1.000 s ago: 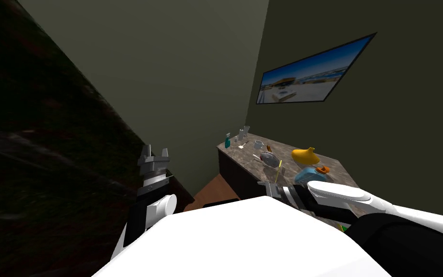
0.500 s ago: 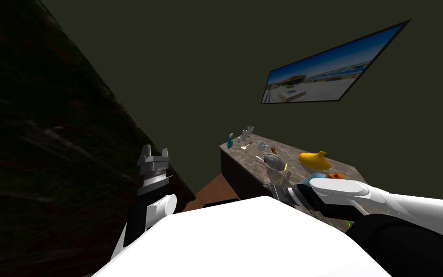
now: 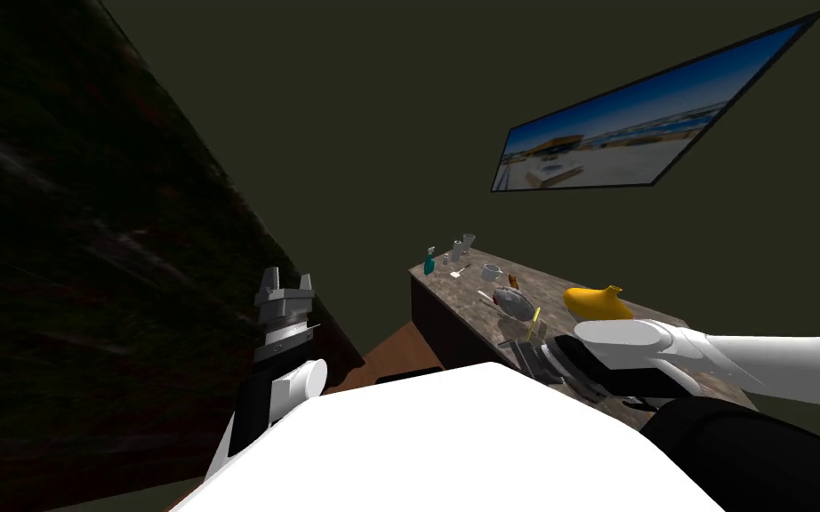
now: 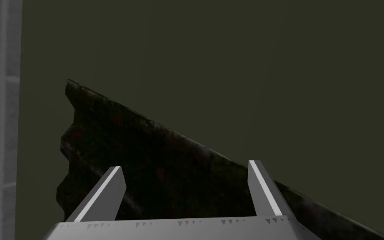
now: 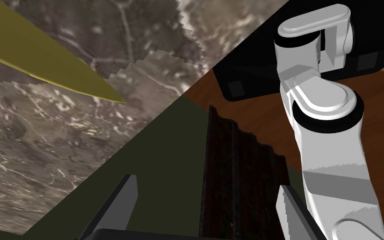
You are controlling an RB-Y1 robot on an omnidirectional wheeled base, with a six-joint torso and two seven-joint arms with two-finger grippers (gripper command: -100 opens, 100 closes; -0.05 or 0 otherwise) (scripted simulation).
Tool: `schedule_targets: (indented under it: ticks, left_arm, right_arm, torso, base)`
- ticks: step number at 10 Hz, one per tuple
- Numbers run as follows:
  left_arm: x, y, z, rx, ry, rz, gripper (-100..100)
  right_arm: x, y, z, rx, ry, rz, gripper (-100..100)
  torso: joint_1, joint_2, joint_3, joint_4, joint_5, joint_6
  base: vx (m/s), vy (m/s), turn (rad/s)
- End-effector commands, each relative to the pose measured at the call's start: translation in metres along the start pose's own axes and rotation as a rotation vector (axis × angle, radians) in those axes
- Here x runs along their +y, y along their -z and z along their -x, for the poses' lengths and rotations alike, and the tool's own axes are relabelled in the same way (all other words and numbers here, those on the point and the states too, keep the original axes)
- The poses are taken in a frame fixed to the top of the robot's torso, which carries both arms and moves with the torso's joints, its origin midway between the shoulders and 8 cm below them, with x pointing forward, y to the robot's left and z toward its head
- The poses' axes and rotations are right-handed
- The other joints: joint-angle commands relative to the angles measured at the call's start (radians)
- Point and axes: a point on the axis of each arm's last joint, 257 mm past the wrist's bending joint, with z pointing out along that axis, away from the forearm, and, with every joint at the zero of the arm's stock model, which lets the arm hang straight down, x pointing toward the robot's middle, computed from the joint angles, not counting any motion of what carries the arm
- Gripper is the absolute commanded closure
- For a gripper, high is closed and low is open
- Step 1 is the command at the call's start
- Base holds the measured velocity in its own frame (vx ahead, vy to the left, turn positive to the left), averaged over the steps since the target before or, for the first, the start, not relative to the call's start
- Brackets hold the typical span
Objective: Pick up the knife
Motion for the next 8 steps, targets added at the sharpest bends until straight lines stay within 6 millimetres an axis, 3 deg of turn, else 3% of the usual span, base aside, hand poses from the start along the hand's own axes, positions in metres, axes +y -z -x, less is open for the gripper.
schedule_targets:
  ticks: [1, 4, 5, 8]
  left_arm:
    - [0.0, 0.0, 0.0, 0.0, 0.0, 0.0, 0]
    - [0.0, 0.0, 0.0, 0.0, 0.0, 0.0, 0]
    - [0.0, 0.0, 0.0, 0.0, 0.0, 0.0, 0]
    - [0.0, 0.0, 0.0, 0.0, 0.0, 0.0, 0]
  right_arm:
    - [-0.003, 0.006, -0.022, 0.071, 0.066, 0.009, -100]
    - [-0.006, 0.011, -0.025, 0.1, 0.097, 0.026, -100]
    - [-0.011, 0.019, -0.042, 0.163, 0.163, 0.039, -100]
    - [-0.02, 0.03, -0.06, 0.239, 0.25, 0.065, -100]
  torso:
    - [0.0, 0.0, 0.0, 0.0, 0.0, 0.0]
    - [0.0, 0.0, 0.0, 0.0, 0.0, 0.0]
    - [0.001, 0.0, 0.0, 0.0, 0.0, 0.0]
    - [0.0, 0.0, 0.0, 0.0, 0.0, 0.0]
  base:
    - [0.001, -0.027, 0.12]
    - [0.0, -0.013, 0.016]
    - [-0.003, -0.014, 0.116]
    - [-0.001, -0.027, 0.07]
